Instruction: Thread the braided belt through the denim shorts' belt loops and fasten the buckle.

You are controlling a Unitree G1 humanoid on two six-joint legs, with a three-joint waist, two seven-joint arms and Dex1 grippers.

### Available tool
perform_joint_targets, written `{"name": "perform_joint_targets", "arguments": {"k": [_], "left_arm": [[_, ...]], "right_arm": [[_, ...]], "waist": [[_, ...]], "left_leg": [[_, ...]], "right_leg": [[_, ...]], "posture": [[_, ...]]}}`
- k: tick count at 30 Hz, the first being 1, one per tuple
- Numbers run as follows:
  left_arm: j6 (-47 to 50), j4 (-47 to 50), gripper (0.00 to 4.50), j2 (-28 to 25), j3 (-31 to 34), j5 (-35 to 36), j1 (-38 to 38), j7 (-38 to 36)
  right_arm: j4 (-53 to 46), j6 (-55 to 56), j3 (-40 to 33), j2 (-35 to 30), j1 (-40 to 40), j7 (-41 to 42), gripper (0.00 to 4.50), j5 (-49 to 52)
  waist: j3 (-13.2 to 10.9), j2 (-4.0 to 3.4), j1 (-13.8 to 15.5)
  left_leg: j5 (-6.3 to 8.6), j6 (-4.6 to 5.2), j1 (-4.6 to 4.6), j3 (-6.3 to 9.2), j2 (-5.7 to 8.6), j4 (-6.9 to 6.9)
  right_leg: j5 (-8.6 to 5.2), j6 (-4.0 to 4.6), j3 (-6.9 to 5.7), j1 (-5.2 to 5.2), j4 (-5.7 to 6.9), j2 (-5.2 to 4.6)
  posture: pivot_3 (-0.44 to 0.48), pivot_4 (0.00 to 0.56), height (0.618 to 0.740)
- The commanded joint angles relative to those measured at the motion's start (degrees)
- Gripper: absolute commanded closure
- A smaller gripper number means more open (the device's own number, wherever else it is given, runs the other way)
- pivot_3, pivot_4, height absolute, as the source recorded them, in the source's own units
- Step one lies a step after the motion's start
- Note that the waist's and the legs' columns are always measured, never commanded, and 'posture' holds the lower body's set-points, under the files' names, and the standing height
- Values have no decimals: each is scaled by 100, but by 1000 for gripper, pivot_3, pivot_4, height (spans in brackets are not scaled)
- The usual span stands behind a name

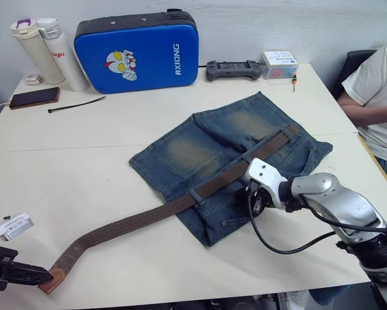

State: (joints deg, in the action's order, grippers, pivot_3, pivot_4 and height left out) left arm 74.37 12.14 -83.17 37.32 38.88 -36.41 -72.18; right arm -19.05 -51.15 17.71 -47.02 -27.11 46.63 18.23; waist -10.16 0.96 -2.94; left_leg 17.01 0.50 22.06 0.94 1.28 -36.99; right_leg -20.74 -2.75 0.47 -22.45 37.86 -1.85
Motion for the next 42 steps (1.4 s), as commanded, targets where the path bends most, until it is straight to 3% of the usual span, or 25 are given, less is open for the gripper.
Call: {"name": "perform_joint_targets", "arguments": {"k": [1,2,8,13,18,22,23,24,25,29,31,32,35,38,42], "left_arm": [[-1067,-186,4476,217,-19,-710,-45,-108],[-1179,-189,4476,241,-68,-734,13,-182],[-1277,-626,2048,154,-505,-555,1082,-354],[-1305,-711,54,-248,-594,-594,1698,-649],[-1220,-297,54,-308,-802,-299,2374,-745],[-1263,591,54,-42,-1399,372,3676,-344],[-1422,808,0,207,-1633,441,4134,-125],[-1529,976,0,432,-1875,514,4550,17],[-1570,1055,0,584,-2044,534,4823,98],[-891,1453,0,1431,-3479,899,6464,274],[-876,1503,0,2249,-4416,512,7177,662],[-925,1524,0,2651,-4806,342,7435,838],[-869,1333,0,3597,-5506,161,7931,1122],[-1218,788,0,4596,-6488,-573,8240,1543],[-1839,-37,0,5450,-7173,-1136,8474,1477]], "right_arm": [[45,-93,47,1,85,-35,4500,-148],[15,-104,20,-9,96,-29,4500,-136],[-221,-149,-293,-60,96,209,4500,140],[-481,-327,-590,24,-57,465,4500,570],[-684,-369,-715,-72,-168,690,4500,840],[-862,-484,-940,-244,-166,883,4500,1110],[-955,-557,-1061,-355,-140,979,3829,1245],[-1046,-681,-1208,-451,-111,1038,3651,1402],[-1105,-765,-1300,-517,-92,1060,3160,1510],[-1424,-1159,-1872,-991,39,1209,1195,2040],[-1584,-1355,-2212,-1414,257,1291,242,2178],[-1650,-1433,-2374,-1615,382,1298,9,2210],[-1747,-1503,-2739,-2051,760,1201,9,2160],[-1874,-1558,-3319,-2420,1453,1093,9,1974],[-2220,-1813,-4113,-2444,2299,867,9,1890]], "waist": [[-1,0,-6],[0,1,-4],[-4,-6,43],[-10,-14,63],[-15,-23,82],[-19,-27,136],[-20,-29,147],[-24,-37,176],[-26,-39,192],[-26,-38,252],[-25,-40,282],[-25,-41,299],[-27,-35,316],[-28,-34,313],[-28,-33,306]], "left_leg": [[0,0,0,-1,0,1],[0,0,1,0,0,2],[1,-1,6,0,0,2],[1,-1,26,-1,0,11],[1,0,34,-2,0,11],[1,0,37,-1,0,8],[1,1,37,0,0,5],[2,2,39,0,1,3],[3,5,39,2,3,-3],[3,5,40,2,1,-13],[3,5,41,3,1,-22],[3,6,40,-1,2,-26],[3,9,51,4,-2,-43],[6,17,72,3,-7,-73],[6,18,79,-1,-8,-93]], "right_leg": [[0,0,0,-1,-1,0],[-1,1,-1,-3,-1,0],[-1,2,-8,-2,-3,-8],[-1,2,-10,-22,-7,-7],[-1,1,-11,-30,-8,-5],[-1,1,-11,-29,-7,-5],[-1,1,-12,-26,-8,-5],[-1,0,-13,-26,-6,-7],[0,-3,-13,-22,-6,-8],[3,-9,-12,-18,-2,3],[5,-13,-10,-15,3,9],[6,-16,-7,-12,4,9],[11,-26,-6,-5,11,21],[15,-34,-6,-9,11,28],[18,-41,-2,-10,16,32]], "posture": [[0,150,740],[0,150,740],[0,150,740],[0,150,740],[0,150,740],[0,150,740],[0,150,740],[0,150,740],[0,150,740],[0,150,740],[0,150,740],[0,150,740],[0,150,740],[0,150,740],[0,150,740]]}}
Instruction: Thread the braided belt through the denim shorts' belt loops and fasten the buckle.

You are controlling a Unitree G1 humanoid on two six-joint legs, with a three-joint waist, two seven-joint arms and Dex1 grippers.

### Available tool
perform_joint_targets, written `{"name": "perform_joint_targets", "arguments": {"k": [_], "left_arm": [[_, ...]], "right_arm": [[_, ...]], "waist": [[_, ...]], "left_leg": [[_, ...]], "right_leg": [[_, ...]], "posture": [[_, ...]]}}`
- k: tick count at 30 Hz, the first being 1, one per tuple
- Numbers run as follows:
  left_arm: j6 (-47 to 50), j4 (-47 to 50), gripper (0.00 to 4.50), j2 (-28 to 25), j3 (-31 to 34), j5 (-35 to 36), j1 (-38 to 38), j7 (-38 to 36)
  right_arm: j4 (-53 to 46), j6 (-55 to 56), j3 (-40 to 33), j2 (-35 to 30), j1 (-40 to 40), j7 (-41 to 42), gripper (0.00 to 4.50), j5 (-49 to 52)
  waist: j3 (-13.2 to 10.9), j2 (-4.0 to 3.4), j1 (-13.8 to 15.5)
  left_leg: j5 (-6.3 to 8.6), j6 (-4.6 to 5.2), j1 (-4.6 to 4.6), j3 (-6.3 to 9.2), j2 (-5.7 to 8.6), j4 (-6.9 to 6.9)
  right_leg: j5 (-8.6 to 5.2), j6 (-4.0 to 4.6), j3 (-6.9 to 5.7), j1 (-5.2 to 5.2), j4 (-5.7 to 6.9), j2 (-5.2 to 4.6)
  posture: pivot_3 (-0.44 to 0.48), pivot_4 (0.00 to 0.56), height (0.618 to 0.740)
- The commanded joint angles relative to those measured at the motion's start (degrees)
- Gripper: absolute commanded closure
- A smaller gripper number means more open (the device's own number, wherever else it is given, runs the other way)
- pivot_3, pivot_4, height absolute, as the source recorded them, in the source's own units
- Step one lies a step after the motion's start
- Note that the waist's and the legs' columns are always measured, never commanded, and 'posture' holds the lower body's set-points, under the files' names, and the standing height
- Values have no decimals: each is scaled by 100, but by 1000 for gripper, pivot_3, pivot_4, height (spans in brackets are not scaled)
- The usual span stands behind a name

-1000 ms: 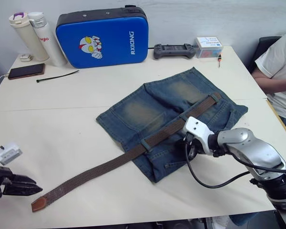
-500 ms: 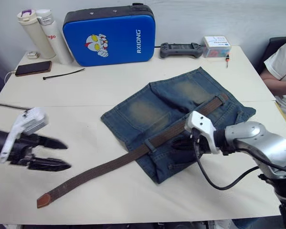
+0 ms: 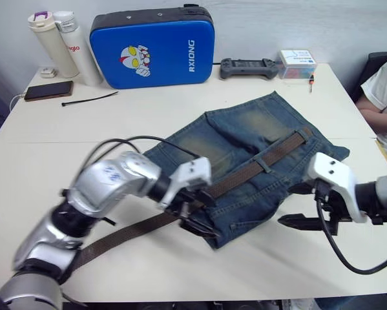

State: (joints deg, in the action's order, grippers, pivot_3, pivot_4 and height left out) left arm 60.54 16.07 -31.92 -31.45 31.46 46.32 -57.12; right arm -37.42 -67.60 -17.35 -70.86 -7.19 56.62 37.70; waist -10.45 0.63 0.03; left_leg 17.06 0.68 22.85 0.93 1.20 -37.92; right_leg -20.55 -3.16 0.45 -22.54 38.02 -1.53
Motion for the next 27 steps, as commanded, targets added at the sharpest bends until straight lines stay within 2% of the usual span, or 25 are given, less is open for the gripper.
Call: {"name": "perform_joint_targets", "arguments": {"k": [1,4,7,10,15,22,27], "left_arm": [[-623,-676,0,495,-437,-580,293,-29],[-875,-1176,0,804,-853,-916,462,-264],[-1489,-1777,827,687,-1578,-1728,483,-464],[-2093,-2056,2188,376,-1859,-2239,422,-805],[-3057,-2446,4474,-124,-1745,-2827,393,-1239],[-5258,-3488,4474,-1166,-1154,-3392,584,-1988],[-6682,-4805,4474,-1268,-717,-3634,878,-2075]], "right_arm": [[-516,-244,-778,-17,469,-184,9,-43],[-920,-574,-1245,175,776,-392,9,58],[-1263,-904,-1612,305,975,-539,0,142],[-1426,-1112,-1859,372,1064,-640,0,211],[-1378,-1073,-1837,343,1055,-817,0,212],[-949,-543,-947,258,472,-1003,0,184],[-661,-194,-352,233,122,-1049,0,97]], "waist": [[0,1,18],[0,1,37],[1,-1,35],[3,1,23],[7,6,-43],[8,13,-189],[9,12,-167]], "left_leg": [[0,0,2,1,0,-5],[0,0,2,1,0,-16],[0,0,-2,-1,1,-16],[-1,-1,-9,1,0,-14],[0,0,-58,-2,-6,1],[-1,-2,-142,-2,-11,38],[-5,-7,-162,-10,-11,68]], "right_leg": [[0,0,-1,-2,-2,1],[0,0,0,-3,-6,2],[0,-1,3,0,-4,1],[0,0,3,4,-4,3],[-2,3,8,41,-6,8],[-8,14,8,112,-18,9],[-13,24,11,108,-13,10]], "posture": [[0,150,740],[0,150,740],[0,150,740],[0,150,740],[0,150,740],[0,150,740],[0,150,740]]}}
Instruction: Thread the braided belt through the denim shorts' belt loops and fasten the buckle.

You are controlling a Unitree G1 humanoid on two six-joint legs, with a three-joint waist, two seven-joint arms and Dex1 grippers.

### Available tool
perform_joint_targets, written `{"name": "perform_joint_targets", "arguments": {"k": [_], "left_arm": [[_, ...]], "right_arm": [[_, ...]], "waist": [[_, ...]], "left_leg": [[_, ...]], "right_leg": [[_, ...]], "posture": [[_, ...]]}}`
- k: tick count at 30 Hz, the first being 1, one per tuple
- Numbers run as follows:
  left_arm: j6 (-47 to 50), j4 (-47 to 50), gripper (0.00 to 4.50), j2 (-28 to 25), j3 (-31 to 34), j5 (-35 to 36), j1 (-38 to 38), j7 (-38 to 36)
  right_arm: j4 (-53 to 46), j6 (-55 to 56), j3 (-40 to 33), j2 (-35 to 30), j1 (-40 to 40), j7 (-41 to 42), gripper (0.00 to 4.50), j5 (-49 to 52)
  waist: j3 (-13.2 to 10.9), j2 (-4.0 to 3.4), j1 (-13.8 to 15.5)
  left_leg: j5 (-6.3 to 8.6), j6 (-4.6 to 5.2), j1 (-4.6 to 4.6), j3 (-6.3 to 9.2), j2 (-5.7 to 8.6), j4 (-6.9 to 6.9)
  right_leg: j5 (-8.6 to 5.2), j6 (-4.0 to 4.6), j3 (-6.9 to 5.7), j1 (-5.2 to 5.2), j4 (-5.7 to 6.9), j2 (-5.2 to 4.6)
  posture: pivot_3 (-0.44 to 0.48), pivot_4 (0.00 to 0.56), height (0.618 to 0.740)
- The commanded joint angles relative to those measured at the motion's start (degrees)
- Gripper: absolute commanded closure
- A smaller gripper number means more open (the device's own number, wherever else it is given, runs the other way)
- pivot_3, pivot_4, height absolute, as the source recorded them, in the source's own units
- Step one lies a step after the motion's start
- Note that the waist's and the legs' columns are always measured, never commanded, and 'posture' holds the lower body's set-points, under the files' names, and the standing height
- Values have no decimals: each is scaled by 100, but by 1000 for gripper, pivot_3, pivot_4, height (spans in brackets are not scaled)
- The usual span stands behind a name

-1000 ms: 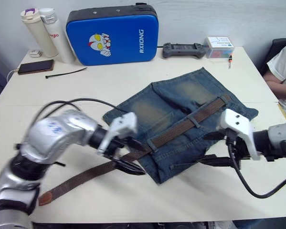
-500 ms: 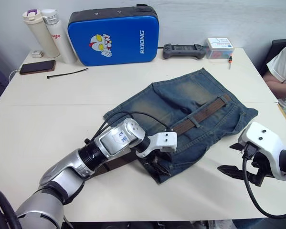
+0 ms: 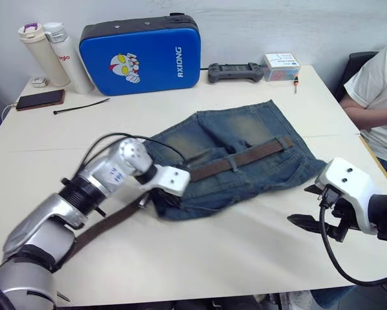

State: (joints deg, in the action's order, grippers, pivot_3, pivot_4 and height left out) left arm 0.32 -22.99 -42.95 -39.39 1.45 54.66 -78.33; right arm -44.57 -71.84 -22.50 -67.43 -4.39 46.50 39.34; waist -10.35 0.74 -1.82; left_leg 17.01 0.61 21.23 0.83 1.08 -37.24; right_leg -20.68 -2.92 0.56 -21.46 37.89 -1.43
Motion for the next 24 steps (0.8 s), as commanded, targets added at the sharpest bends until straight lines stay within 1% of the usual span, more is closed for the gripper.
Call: {"name": "perform_joint_targets", "arguments": {"k": [1,2,4,6,8,10,12,16,18,20,22,23,24], "left_arm": [[-1099,-1334,4474,-155,158,-679,170,-1],[-1615,-1744,4474,-159,200,-791,296,41],[-2181,-2337,4474,-106,268,-938,483,71],[-2402,-2782,4474,-3,401,-976,599,67],[-2657,-3284,4474,-33,483,-1190,718,286],[-2782,-3590,4474,-33,570,-1328,801,451],[-2672,-3737,4474,1,780,-1199,794,350],[-2420,-3736,4474,-116,1133,-1065,630,139],[-1937,-3588,4474,-286,1408,-821,431,-273],[-1448,-3189,4474,-496,1707,-585,114,-520],[-727,-2728,3760,-609,2023,-279,-130,-736],[-195,-2406,3502,-681,2250,-7,-250,-864],[212,-2126,3041,-738,2419,183,-357,-943]], "right_arm": [[139,321,339,-99,-280,-49,0,-93],[227,414,511,-88,-406,-53,0,-125],[367,558,774,-72,-598,-61,0,-172],[454,660,964,-77,-719,-50,0,-211],[612,808,1237,-51,-928,-23,0,-284],[746,920,1433,-56,-1080,3,0,-358],[851,997,1599,-47,-1224,14,0,-408],[1013,1131,1830,-34,-1438,99,0,-490],[1083,1180,1848,-33,-1468,133,0,-514],[1165,1250,1851,-78,-1415,179,0,-565],[1229,1324,1871,-104,-1376,214,0,-624],[1249,1347,1888,-91,-1380,224,0,-646],[1264,1364,1900,-80,-1382,234,0,-665]], "waist": [[0,0,25],[-1,1,26],[-1,2,18],[-1,2,20],[-1,2,17],[-1,2,17],[-1,2,10],[-1,2,7],[-1,2,-17],[-2,2,-71],[-2,3,-103],[-2,2,-103],[-2,3,-96]], "left_leg": [[-1,0,7,3,0,-1],[-1,0,7,3,0,-3],[-1,0,11,2,0,-7],[0,0,11,1,1,-7],[0,0,15,2,0,-5],[0,0,17,3,0,-6],[0,0,18,3,0,-6],[0,0,21,3,0,-6],[0,-1,22,3,-1,-6],[0,-2,24,1,-3,-2],[0,-3,26,0,-5,5],[-1,-3,27,1,-6,5],[-1,-4,32,2,-6,4]], "right_leg": [[0,0,-2,-5,0,0],[0,0,-3,-5,1,-1],[0,0,-3,-6,0,-3],[0,0,-3,-7,0,-5],[0,0,-4,-11,-1,-5],[0,0,-5,-13,-1,-5],[0,0,-5,-14,0,-5],[0,0,-5,-19,2,-6],[0,0,-5,-21,2,-6],[0,0,-4,-26,2,-5],[-1,2,-5,-31,2,-4],[-2,3,-6,-32,3,-4],[-2,3,-7,-37,3,-5]], "posture": [[0,150,740],[0,150,740],[0,150,740],[0,150,740],[0,150,740],[0,150,740],[0,150,740],[0,150,740],[0,150,740],[0,150,740],[0,150,740],[0,150,740],[0,150,740]]}}
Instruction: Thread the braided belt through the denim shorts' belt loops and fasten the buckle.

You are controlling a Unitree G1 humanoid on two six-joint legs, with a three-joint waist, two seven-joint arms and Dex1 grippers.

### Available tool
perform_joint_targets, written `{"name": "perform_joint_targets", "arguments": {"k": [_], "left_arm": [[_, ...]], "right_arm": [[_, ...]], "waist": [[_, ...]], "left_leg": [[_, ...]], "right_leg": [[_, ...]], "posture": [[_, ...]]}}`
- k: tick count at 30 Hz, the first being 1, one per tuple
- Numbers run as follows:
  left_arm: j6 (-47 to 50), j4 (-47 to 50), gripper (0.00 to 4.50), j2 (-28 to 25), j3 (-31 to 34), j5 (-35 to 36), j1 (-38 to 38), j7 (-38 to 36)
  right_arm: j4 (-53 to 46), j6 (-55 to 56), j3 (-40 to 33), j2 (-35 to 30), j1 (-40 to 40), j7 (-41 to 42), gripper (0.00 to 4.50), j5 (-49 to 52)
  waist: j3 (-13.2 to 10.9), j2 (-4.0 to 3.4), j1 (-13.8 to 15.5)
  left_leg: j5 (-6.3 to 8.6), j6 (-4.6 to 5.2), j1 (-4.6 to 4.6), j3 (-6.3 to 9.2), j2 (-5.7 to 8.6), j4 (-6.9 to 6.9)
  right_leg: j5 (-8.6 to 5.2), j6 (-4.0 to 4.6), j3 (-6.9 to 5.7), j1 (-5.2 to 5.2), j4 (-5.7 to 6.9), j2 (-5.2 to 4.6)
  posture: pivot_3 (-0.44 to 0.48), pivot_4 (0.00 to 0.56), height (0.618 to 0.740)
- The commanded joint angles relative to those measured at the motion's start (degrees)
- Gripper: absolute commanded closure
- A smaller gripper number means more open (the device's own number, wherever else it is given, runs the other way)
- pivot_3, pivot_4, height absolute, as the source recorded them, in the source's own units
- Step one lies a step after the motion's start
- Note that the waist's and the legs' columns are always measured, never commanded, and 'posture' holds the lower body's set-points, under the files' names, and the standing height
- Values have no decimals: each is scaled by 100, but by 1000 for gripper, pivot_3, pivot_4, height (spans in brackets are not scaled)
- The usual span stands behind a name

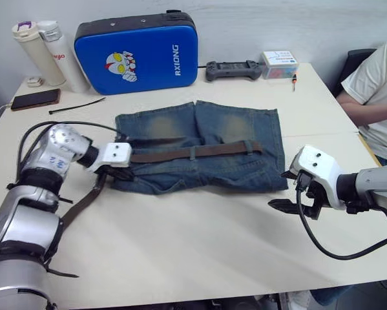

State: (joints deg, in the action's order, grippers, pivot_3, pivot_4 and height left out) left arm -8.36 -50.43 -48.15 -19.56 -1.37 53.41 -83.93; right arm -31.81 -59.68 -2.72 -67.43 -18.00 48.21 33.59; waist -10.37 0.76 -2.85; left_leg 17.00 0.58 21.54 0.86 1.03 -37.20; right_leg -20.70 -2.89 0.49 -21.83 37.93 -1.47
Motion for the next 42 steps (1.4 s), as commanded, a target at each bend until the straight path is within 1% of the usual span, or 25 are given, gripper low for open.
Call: {"name": "perform_joint_targets", "arguments": {"k": [1,3,5,6,7,9,10,12,16,18,19,21,22,25,30,33,35,37,40,42], "left_arm": [[1665,993,2628,-334,673,742,-324,-467],[2517,1516,1758,-540,1041,1104,-439,-500],[3212,1910,799,-714,1332,1370,-543,-391],[3648,2069,318,-780,1514,1544,-577,-280],[4059,2172,44,-805,1703,1708,-588,-131],[4540,2290,44,-786,2009,1876,-619,220],[4662,2241,44,-729,2120,1842,-627,517],[4927,2228,44,-662,2230,1818,-651,867],[6359,2162,44,-291,2149,1936,-662,1416],[6860,1883,44,36,2317,1976,-428,1905],[6969,1657,44,213,2416,1944,-281,2209],[7107,1322,44,451,2552,1936,-62,2589],[7167,1181,44,533,2598,1949,31,2709],[7268,842,44,748,2595,1947,248,2911],[7369,537,44,791,2570,1996,499,2872],[7493,647,44,426,2436,2068,658,2378],[7349,1066,44,-82,2026,2003,521,1691],[7286,1264,44,-468,1775,1966,474,1266],[6968,1033,44,-683,1609,1843,612,993],[6577,731,44,-620,1608,1706,752,1080]], "right_arm": [[25,181,-44,-46,-73,91,0,-96],[105,247,42,-4,-189,147,0,-123],[204,316,100,34,-275,209,0,-156],[274,366,120,58,-304,236,0,-169],[352,405,117,100,-334,254,0,-161],[510,473,84,210,-394,267,0,-129],[689,538,55,363,-482,201,0,-139],[935,642,43,558,-608,121,0,-201],[2103,630,16,1255,-1336,-237,0,-294],[2638,686,52,1490,-1674,-314,0,-399],[2936,685,74,1629,-1864,-343,0,-432],[3385,718,116,1851,-2128,-369,0,-494],[3557,753,140,1935,-2220,-366,0,-547],[3951,792,129,2154,-2417,-384,0,-652],[4124,870,57,2263,-2457,-410,0,-796],[3857,726,-52,2242,-2325,-444,0,-733],[3580,593,-136,2174,-2176,-463,0,-660],[3290,400,-263,2135,-2043,-483,0,-546],[2766,48,-400,2076,-1857,-369,0,-291],[2344,-172,-487,2045,-1748,-223,0,-14]], "waist": [[0,0,22],[-1,2,48],[-1,2,102],[-1,2,123],[-1,2,129],[-1,2,149],[-1,2,158],[-1,2,158],[-1,3,145],[-1,3,146],[1,6,150],[2,8,160],[2,8,162],[2,8,165],[3,8,162],[2,8,154],[2,8,141],[2,8,114],[3,7,130],[3,7,140]], "left_leg": [[-1,-2,7,1,0,-3],[-3,-6,35,3,0,-16],[-4,-9,108,6,1,-62],[-2,-12,120,9,1,-77],[-2,-11,122,9,1,-77],[0,-8,123,9,5,-79],[1,-6,124,10,6,-82],[3,-2,122,11,9,-86],[3,-2,122,9,13,-89],[1,-4,124,10,13,-90],[1,-4,127,10,13,-90],[-1,-9,142,15,11,-101],[-2,-9,162,10,15,-110],[-20,-40,175,4,16,-112],[-23,-46,177,0,17,-109],[-24,-47,177,0,17,-109],[-24,-48,179,0,17,-107],[-26,-52,179,-4,16,-98],[-29,-58,179,-5,16,-92],[-31,-59,177,-4,16,-94]], "right_leg": [[0,0,-1,-4,2,-1],[0,0,-1,-30,9,-3],[0,-1,-3,-94,52,-4],[0,-1,-6,-101,70,-4],[0,-1,-7,-101,69,-5],[1,-1,-7,-100,66,-9],[1,-1,-9,-99,60,-10],[1,-3,-9,-96,56,-13],[2,-5,-6,-98,71,-13],[2,-5,-7,-100,86,-13],[2,-5,-9,-103,86,-13],[3,-5,-13,-118,94,-11],[3,-6,-9,-143,108,-13],[3,-7,-7,-162,122,-14],[3,-7,-4,-170,128,-14],[3,-7,-4,-171,128,-14],[3,-7,-3,-175,128,-13],[3,-6,-1,-182,129,-12],[3,-6,2,-187,130,-13],[3,-6,2,-185,129,-14]], "posture": [[0,150,740],[0,150,740],[0,150,740],[0,150,740],[0,150,740],[0,150,740],[0,150,740],[0,150,740],[0,150,740],[0,150,740],[0,150,740],[0,150,740],[0,150,740],[0,150,740],[0,150,740],[0,150,740],[0,150,740],[0,150,740],[0,150,740],[0,150,740]]}}
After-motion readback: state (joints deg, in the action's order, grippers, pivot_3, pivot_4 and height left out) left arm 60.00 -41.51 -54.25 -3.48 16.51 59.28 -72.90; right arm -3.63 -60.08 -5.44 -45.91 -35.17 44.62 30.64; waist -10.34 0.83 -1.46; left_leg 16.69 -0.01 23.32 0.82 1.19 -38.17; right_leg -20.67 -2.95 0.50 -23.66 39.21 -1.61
